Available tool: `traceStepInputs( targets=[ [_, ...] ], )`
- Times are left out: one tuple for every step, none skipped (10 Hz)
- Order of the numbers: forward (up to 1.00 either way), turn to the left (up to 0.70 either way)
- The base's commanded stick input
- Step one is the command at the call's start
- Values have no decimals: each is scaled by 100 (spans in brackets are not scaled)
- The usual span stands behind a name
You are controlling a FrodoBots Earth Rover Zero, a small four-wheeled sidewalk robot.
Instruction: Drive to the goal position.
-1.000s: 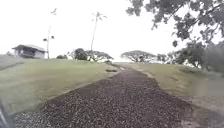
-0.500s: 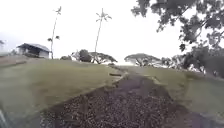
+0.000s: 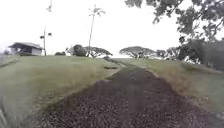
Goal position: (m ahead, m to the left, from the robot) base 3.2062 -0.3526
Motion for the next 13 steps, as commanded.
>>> traceStepInputs(
  targets=[
    [100,0],
    [100,0],
    [100,0],
    [100,0],
    [100,0],
    [100,-3],
    [100,-8],
    [100,-12],
    [100,-16],
    [100,-20],
    [100,-24],
    [100,-28],
    [100,-33]
  ],
)
